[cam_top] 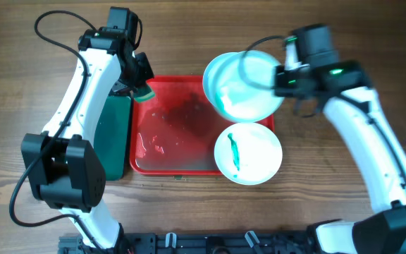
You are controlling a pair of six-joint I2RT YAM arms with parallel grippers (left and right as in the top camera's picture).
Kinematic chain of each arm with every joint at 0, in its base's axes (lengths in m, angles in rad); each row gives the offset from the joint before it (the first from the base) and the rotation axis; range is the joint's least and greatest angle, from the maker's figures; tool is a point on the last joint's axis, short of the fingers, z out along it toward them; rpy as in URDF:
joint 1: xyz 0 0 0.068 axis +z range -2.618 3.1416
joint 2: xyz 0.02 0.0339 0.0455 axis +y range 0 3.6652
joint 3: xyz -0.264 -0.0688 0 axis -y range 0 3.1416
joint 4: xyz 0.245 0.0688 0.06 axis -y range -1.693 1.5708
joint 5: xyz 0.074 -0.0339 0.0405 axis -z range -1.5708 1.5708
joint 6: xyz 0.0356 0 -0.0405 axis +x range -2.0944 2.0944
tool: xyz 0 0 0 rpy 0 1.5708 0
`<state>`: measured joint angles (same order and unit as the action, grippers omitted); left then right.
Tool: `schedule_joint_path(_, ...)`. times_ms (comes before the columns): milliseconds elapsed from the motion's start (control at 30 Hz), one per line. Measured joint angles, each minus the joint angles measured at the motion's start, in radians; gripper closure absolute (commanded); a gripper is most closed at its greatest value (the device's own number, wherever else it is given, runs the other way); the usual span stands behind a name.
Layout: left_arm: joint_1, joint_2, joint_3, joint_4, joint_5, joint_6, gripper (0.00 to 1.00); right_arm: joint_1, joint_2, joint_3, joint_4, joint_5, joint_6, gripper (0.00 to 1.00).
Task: Clean dirty plates on tray and stack at the side
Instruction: 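Set the plate on the table right of the red tray and release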
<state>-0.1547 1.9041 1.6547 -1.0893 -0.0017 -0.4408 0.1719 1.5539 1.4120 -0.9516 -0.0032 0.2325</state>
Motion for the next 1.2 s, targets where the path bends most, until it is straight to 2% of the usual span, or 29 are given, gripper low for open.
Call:
schedule_joint_path(167,0.0,0.0,0.0,0.0,0.0,0.0,0.96,-0.338,0.0,-0.001,-0.013,-0.067,-0.008,0.96)
schedule_joint_path(367,0.0,0.0,0.0,0.002,0.0,0.0,0.96,-0.568,0.0,-0.124,0.054,-0.084,0.0,0.96)
schedule_joint_path(633,0.0,0.0,0.0,0.02,0.0,0.0,0.96,-0.6,0.005,-0.364,0.241,-0.086,0.066,0.95)
schedule_joint_path(833,0.0,0.0,0.0,0.031,0.0,0.0,0.96,-0.6,0.006,-0.478,0.415,-0.078,0.101,0.96)
schedule_joint_path(867,0.0,0.0,0.0,0.032,0.0,0.0,0.96,-0.6,0.006,-0.505,0.43,-0.077,0.104,0.89)
schedule_joint_path(900,0.0,0.0,0.0,0.032,0.0,0.0,0.96,-0.6,0.006,-0.518,0.434,-0.077,0.105,0.65)
schedule_joint_path(933,0.0,0.0,0.0,0.031,0.0,0.0,0.96,-0.6,0.006,-0.531,0.435,-0.076,0.109,0.36)
schedule_joint_path(967,0.0,0.0,0.0,0.031,0.0,0.0,0.96,-0.6,0.006,-0.54,0.437,-0.074,0.11,0.27)
schedule_joint_path(1000,0.0,0.0,0.0,0.031,0.0,0.0,0.96,-0.6,0.006,-0.545,0.437,-0.074,0.111,0.24)
schedule_joint_path(1100,0.0,0.0,0.0,0.031,0.0,0.0,0.96,-0.6,0.006,-0.546,0.439,-0.109,0.111,0.22)
schedule_joint_path(1167,0.0,0.0,0.0,0.033,0.0,0.0,0.96,-0.6,0.006,-0.529,0.379,-0.188,0.111,0.25)
schedule_joint_path(1200,0.0,0.0,0.0,0.034,0.0,0.0,0.96,-0.6,0.006,-0.507,0.332,-0.228,0.11,0.29)
